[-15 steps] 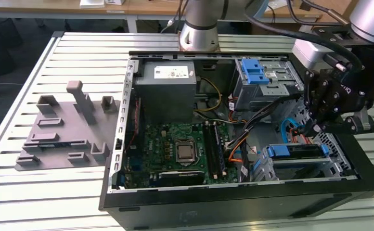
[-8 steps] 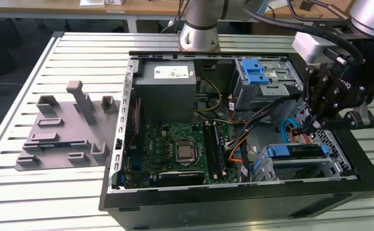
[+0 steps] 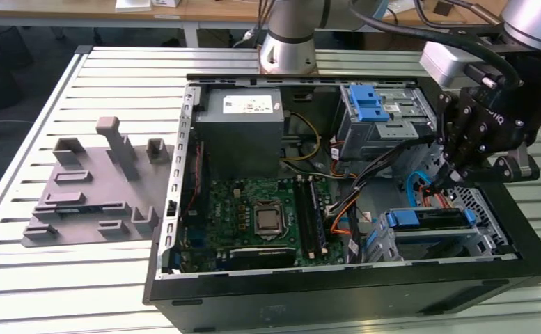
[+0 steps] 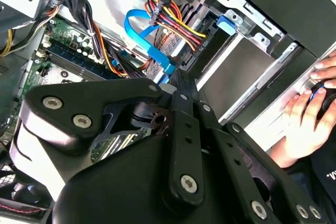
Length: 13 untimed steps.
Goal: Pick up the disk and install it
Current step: 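Insert the second disk wire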
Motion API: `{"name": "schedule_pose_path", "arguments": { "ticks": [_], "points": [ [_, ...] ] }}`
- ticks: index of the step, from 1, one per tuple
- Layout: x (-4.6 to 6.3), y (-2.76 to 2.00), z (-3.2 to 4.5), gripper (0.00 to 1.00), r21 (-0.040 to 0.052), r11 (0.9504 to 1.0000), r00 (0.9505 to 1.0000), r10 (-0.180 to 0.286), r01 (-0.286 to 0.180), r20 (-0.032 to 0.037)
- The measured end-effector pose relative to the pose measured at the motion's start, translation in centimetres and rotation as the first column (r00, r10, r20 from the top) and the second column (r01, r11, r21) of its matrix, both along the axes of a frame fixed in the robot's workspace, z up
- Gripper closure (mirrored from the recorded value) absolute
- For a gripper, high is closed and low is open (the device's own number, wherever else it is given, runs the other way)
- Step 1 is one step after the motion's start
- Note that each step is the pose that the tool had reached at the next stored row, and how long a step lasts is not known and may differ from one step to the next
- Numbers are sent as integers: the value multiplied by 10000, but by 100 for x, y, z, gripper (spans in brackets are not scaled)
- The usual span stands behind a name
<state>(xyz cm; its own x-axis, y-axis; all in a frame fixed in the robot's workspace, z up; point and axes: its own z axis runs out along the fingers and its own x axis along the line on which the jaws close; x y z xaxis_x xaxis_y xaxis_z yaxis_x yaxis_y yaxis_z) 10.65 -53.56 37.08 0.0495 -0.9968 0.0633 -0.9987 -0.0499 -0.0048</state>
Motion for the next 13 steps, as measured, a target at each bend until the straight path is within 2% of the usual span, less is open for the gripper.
{"name": "schedule_pose_path", "arguments": {
  "ticks": [6, 7, 11, 12, 13],
  "points": [
    [0, 42, -14, 89, 0, 10000, 10000, 14, -14, 0],
    [0, 50, -16, 82, 0, 10000, 10000, 18, -18, 0],
    [0, 60, -42, 81, 0, 10000, 10000, 36, -36, 0],
    [0, 60, -50, 75, 1, 10000, 10000, 41, -41, 0],
    [0, 60, -58, 75, -1, 10000, 10000, 44, -44, 0]
  ]
}}
